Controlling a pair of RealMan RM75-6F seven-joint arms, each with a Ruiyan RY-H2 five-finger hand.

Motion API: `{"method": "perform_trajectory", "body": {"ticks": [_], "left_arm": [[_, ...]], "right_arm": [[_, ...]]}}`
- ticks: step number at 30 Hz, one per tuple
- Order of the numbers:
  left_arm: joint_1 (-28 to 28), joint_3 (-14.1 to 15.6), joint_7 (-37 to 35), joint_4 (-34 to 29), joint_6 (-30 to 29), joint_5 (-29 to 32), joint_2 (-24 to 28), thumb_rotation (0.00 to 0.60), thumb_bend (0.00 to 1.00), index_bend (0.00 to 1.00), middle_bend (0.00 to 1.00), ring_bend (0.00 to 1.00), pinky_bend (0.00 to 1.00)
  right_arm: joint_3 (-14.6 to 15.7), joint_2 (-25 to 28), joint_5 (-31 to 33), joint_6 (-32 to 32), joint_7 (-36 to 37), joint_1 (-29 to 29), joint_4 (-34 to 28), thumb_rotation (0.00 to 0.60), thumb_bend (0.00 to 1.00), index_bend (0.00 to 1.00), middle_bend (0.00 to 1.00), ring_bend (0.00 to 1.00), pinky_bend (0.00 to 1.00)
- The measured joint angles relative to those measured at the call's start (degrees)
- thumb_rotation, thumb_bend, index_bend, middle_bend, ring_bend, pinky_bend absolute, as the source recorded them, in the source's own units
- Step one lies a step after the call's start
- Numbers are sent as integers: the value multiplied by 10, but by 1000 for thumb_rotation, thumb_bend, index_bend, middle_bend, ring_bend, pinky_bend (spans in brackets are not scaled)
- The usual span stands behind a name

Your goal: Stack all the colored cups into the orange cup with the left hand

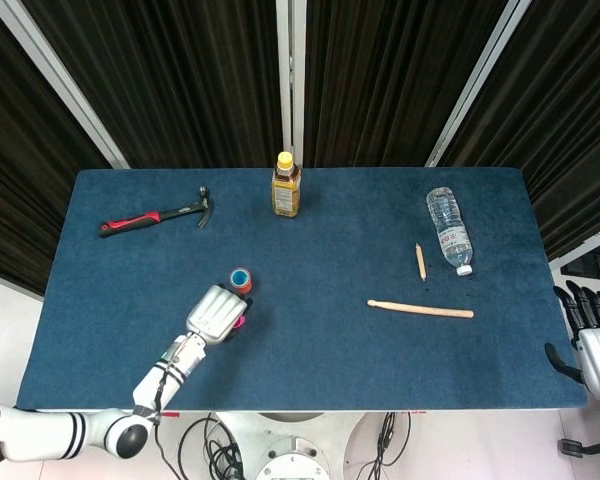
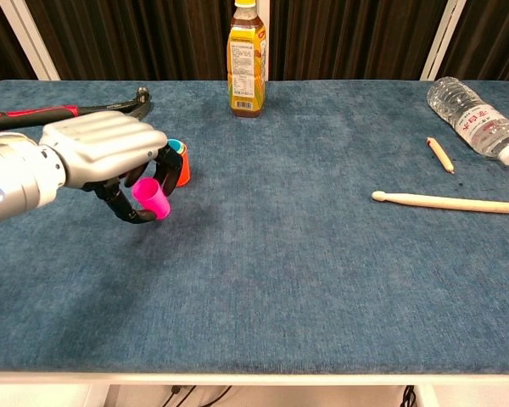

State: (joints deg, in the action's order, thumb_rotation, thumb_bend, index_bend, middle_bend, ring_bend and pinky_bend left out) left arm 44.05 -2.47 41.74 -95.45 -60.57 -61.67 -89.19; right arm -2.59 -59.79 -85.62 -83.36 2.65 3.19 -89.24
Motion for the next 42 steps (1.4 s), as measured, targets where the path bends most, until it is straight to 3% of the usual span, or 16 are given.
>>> {"method": "perform_trajectory", "body": {"ticks": [5, 11, 24, 34, 38, 42], "left_arm": [[-3, -10, 15, -51, -28, -8, 35, 600, 310, 529, 529, 585, 522], [5, -49, 8, -68, -35, 9, 56, 600, 310, 528, 528, 585, 523], [45, -87, -49, 66, 25, 66, 4, 600, 309, 523, 524, 585, 522], [59, -88, -73, 105, 45, 76, -16, 600, 308, 513, 517, 583, 522], [61, -86, -74, 109, 46, 79, -18, 600, 284, 403, 457, 555, 497], [59, -83, -76, 109, 37, 71, -18, 600, 234, 271, 343, 433, 420]], "right_arm": [[-1, 1, -1, 2, -4, 2, -4, 600, 282, 0, 0, 0, 0], [1, 0, -5, 2, -9, 3, -9, 600, 282, 0, 0, 0, 0], [-1, 4, 1, 4, -11, 3, -13, 600, 282, 0, 0, 0, 0], [-2, 1, 5, 10, -4, 6, -5, 600, 282, 0, 0, 0, 0], [-2, 2, 7, 8, 0, 4, -2, 600, 282, 0, 0, 0, 0], [-2, 1, 7, 9, 3, 4, 0, 600, 282, 0, 0, 0, 0]]}}
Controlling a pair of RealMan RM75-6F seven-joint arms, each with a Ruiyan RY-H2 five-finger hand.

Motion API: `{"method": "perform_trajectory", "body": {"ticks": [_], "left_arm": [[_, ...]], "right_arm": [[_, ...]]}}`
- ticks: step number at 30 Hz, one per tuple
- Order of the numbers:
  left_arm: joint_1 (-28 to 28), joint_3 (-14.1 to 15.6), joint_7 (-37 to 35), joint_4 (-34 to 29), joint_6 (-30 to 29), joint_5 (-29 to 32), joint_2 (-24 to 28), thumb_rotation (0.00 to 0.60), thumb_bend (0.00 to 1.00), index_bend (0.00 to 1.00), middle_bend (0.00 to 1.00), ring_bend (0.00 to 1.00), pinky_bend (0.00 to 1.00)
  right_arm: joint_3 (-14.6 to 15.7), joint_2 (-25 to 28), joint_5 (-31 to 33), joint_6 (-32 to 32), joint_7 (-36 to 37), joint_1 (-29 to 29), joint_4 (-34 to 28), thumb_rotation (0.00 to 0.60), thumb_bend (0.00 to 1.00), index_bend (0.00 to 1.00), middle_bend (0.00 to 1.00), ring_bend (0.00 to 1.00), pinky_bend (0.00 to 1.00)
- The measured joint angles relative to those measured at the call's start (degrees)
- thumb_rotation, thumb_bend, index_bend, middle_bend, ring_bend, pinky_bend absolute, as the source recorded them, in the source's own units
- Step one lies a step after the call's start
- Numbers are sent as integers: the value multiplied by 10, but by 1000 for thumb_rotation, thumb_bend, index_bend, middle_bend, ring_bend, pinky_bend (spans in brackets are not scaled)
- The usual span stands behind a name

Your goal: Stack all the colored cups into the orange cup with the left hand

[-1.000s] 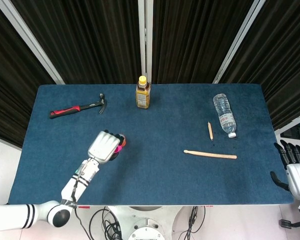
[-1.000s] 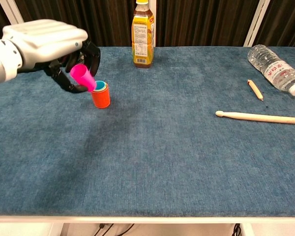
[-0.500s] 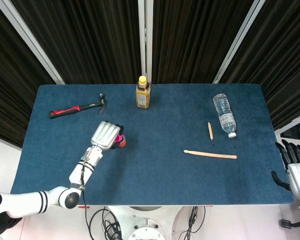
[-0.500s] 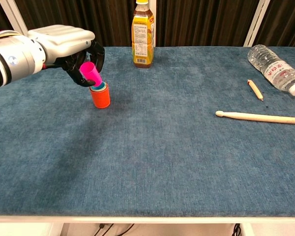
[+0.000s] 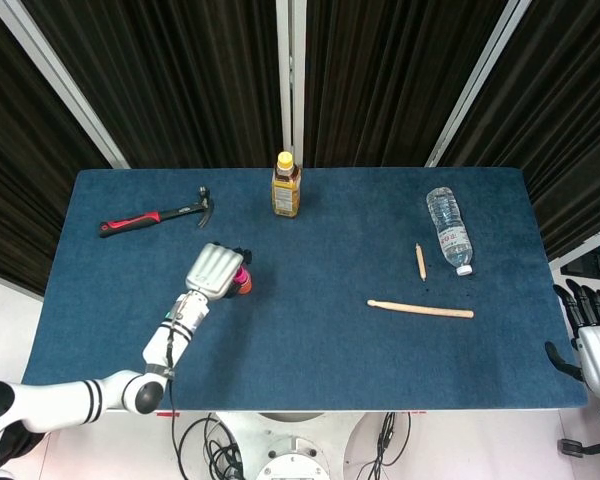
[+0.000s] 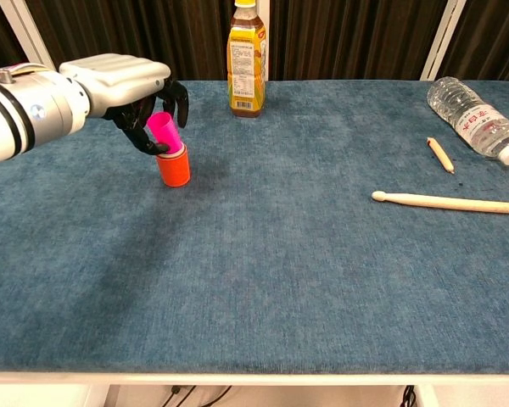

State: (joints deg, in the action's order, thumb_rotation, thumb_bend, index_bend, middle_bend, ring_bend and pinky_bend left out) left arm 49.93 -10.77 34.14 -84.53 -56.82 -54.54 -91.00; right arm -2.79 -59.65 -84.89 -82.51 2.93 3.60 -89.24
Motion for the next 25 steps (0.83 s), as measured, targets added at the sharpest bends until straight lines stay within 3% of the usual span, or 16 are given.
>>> {"method": "perform_trajectory", "body": {"ticks": [3, 10, 14, 19, 25], "left_arm": [[-3, 4, -3, 0, -11, -15, 0, 600, 227, 259, 330, 377, 394], [-19, 12, 6, -33, -52, -37, 21, 600, 204, 274, 329, 368, 383], [-58, 34, 7, -64, -122, -78, 50, 600, 151, 254, 263, 228, 275], [-164, 101, -55, -76, -251, -176, 100, 600, 106, 141, 114, 26, 114], [-299, 174, -200, 0, -370, -263, 133, 600, 104, 104, 91, 0, 51]], "right_arm": [[1, -1, -1, 0, 0, 0, 0, 600, 282, 0, 0, 0, 0], [0, 0, -7, -7, -3, 0, -4, 600, 282, 0, 0, 0, 0], [-1, -4, -14, -15, 0, -1, 2, 600, 282, 0, 0, 0, 0], [-2, -17, -24, -30, -2, -2, 19, 600, 271, 0, 0, 0, 0], [-4, -44, -28, -40, -10, -3, 50, 600, 267, 0, 0, 0, 0]]}}
